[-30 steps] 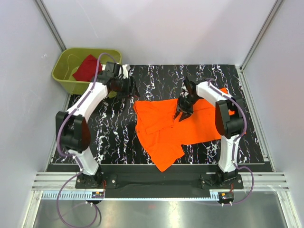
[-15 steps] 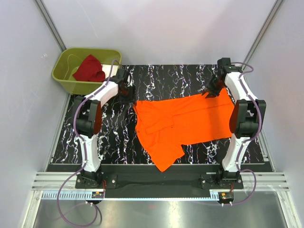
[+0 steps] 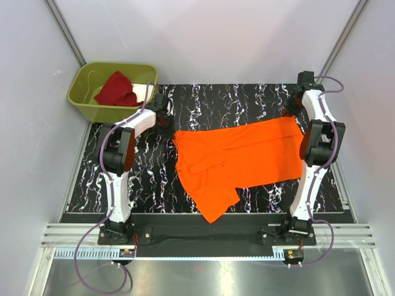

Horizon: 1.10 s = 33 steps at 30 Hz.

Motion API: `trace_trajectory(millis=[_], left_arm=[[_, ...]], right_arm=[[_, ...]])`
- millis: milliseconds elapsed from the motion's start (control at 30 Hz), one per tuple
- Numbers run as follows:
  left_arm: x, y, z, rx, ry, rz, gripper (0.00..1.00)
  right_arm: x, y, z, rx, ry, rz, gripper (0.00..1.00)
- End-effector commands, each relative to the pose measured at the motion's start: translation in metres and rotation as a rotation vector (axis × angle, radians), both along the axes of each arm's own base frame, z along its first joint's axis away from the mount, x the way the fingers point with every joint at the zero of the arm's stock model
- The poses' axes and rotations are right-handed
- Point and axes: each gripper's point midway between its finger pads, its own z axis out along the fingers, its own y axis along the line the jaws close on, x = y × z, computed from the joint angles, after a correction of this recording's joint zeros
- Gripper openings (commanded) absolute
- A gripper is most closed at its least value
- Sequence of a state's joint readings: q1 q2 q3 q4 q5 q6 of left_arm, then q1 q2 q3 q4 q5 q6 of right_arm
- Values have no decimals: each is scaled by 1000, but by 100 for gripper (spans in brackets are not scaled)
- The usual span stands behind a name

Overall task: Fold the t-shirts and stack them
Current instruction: Fold the tshirt

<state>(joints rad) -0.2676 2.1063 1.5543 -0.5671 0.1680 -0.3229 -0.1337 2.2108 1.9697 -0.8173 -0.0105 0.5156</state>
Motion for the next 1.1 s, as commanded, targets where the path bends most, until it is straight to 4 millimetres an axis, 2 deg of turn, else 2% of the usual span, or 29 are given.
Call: trace_trajectory(millis=[0, 33, 367, 567, 700, 767, 800, 867, 900, 967, 1000, 1033, 1067], left_arm=[[11, -2, 0, -3, -46, 3, 3], [12, 1, 1, 16, -54, 2, 0], [34, 19, 22, 116, -139, 31, 0], [51, 36, 32, 205, -202, 101, 0], [74, 37, 37, 223, -253, 118, 0], [89, 36, 46, 226, -290, 131, 0], [92, 35, 39, 230, -283, 129, 0], [106, 33, 48, 235, -316, 132, 0], [109, 34, 40, 246, -303, 130, 0], [122, 32, 49, 246, -334, 125, 0], [124, 31, 43, 253, -324, 118, 0], [133, 29, 55, 248, -350, 112, 4], [135, 27, 58, 253, -357, 107, 15]], right_arm=[[22, -22, -1, -59, -42, -13, 9], [24, -25, -4, -57, -38, -17, 8], [43, -63, -48, -84, -3, -67, 6], [46, -89, -69, -49, 18, -145, 6], [52, -90, -78, -2, 1, -165, 6], [53, -91, -81, 3, 3, -175, 6], [54, -88, -81, 28, -2, -169, 6], [56, -86, -84, 51, -3, -170, 6], [55, -86, -84, 55, -2, -173, 6], [57, -85, -84, 79, -10, -167, 6], [58, -82, -83, 86, -13, -159, 6], [58, -82, -81, 91, -15, -154, 7], [58, -79, -77, 104, -18, -143, 8]])
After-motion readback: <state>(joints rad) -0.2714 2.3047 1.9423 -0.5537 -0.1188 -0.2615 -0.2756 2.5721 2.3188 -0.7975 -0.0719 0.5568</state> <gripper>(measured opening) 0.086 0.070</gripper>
